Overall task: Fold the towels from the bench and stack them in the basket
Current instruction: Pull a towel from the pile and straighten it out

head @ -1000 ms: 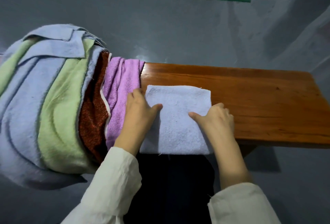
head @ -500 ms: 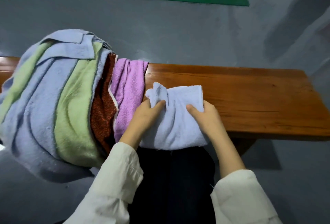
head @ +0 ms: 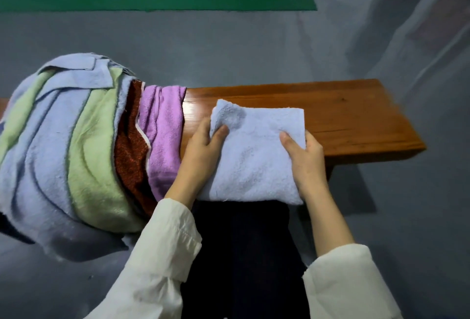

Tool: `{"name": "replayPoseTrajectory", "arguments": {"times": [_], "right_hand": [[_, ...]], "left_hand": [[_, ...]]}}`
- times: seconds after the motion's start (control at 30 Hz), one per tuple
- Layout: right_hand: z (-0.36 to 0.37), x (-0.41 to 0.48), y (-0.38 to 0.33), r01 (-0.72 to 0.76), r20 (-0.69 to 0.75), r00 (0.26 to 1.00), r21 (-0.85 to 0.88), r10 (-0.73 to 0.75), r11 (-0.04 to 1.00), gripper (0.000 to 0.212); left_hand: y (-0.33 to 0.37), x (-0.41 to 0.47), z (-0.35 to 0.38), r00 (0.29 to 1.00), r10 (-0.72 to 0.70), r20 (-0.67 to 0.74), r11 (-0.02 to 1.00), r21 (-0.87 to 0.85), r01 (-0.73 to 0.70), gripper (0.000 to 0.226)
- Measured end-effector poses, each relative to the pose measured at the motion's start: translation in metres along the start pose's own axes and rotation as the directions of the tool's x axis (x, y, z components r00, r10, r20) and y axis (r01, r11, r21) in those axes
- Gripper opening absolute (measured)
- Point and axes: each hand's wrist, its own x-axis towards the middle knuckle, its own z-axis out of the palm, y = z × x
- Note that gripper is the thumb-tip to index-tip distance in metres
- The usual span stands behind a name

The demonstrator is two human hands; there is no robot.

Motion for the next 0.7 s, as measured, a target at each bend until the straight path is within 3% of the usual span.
{"name": "replayPoseTrajectory", "arguments": {"times": [0.07,0.2,0.37,0.5,0.7], "right_hand": [[-0.020,-0.012,-0.006,0.027,-0.041,0.999,0.019,-0.026,0.999,0.011],[-0.067,-0.041,-0.015,0.079,-0.153,0.986,0.054,-0.070,0.995,0.008],[-0.136,-0.083,-0.023,0.125,-0.347,0.933,0.060,-0.096,0.990,0.008],[-0.201,-0.117,-0.024,0.128,-0.516,0.851,0.022,-0.099,0.991,0.008],[-0.288,-0.184,-0.017,0.144,-0.704,0.707,0.057,-0.062,0.988,0.005]], "left_hand": [[0.015,-0.010,0.010,0.998,0.039,0.044,0.999,-0.006,-0.039,0.004],[0.051,-0.032,0.033,0.981,0.109,0.163,0.994,0.005,-0.111,0.017],[0.099,-0.064,0.075,0.919,0.233,0.317,0.962,0.063,-0.265,0.023],[0.134,-0.093,0.131,0.827,0.305,0.472,0.939,-0.001,-0.345,0.021],[0.169,-0.146,0.221,0.627,0.411,0.661,0.881,-0.112,-0.460,0.021]]}}
